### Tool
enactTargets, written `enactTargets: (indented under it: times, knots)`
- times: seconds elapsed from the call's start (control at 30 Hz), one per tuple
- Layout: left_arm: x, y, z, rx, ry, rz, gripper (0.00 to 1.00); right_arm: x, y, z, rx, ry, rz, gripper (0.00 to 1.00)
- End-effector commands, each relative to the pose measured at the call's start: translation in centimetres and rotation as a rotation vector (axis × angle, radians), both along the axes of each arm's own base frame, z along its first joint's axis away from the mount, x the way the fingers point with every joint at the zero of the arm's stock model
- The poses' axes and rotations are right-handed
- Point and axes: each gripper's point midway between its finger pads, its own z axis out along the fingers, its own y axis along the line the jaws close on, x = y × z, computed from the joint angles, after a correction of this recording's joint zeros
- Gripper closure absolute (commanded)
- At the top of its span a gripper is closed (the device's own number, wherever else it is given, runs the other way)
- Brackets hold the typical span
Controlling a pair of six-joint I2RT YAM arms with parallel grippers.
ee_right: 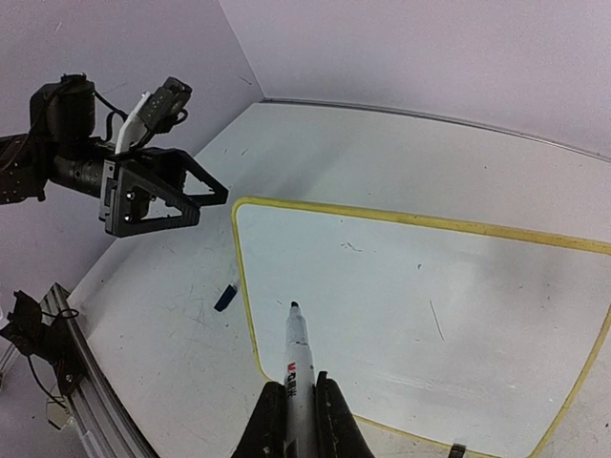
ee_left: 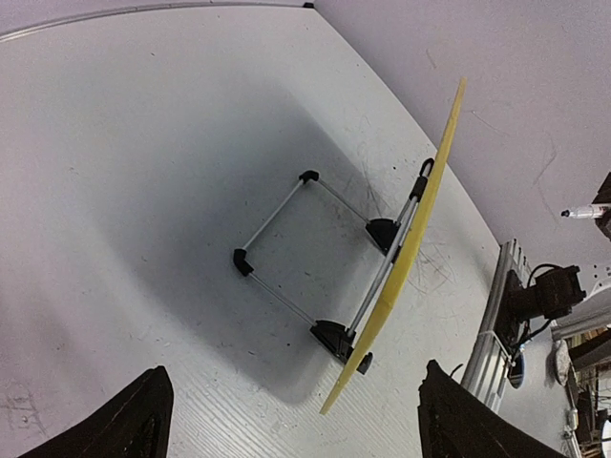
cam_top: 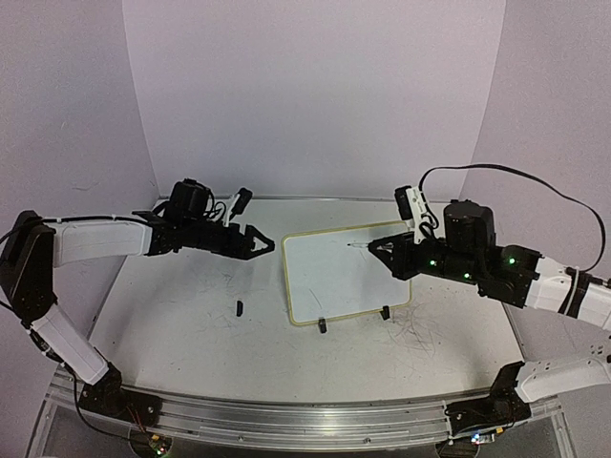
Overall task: Write a sentence on the whiteboard
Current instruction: Hold the whiteboard at the center of the board.
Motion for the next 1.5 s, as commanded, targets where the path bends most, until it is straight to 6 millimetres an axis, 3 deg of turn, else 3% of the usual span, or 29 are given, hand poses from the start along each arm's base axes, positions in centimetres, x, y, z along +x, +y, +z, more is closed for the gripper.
enactTargets:
  times: [0.0, 0.17, 0.5, 0.6, 0.83, 1.0, 1.23, 1.47]
  knots:
    - [-0.8, -1.3, 0.3, -0.075, -0.016, -0.1, 0.14, -0.3, 2.4, 2.2, 0.002, -0.075, 0.047, 1.0]
    - [-1.2, -1.6, -0.1, -0.102, -0.01, -0.123, 0.19, -1.1, 4.3, 2.2, -0.031, -0.108, 0.078, 1.0]
    - [-1.0, -2.0, -1.0, -0.114, 0.014, -0.129, 0.22, -1.9, 5.2, 3.8, 0.017, -0.151, 0.114, 1.0]
    - [-1.0, -2.0, -1.0, -0.115, 0.014, -0.127, 0.25, -2.1, 5.4, 3.4, 0.017, -0.145, 0.12, 1.0]
    - [-0.8, -2.3, -1.0, -0.123, 0.016, -0.141, 0.43, -2.0, 6.4, 2.6, 0.001, -0.136, 0.138, 1.0]
    - [-1.5, -3.1, -0.7, -0.166, 0.041, -0.215, 0.41, -1.8, 7.3, 2.0, -0.011, -0.134, 0.156, 1.0]
    - [-0.8, -4.1, 1.3, -0.24, 0.028, -0.232, 0.43, -1.6, 8.7, 2.0, -0.006, -0.136, 0.185, 1.0]
    - [0.3, -5.1, 2.2, -0.265, 0.022, -0.244, 0.6, -0.4, 9.5, 1.1, -0.035, -0.129, 0.154, 1.0]
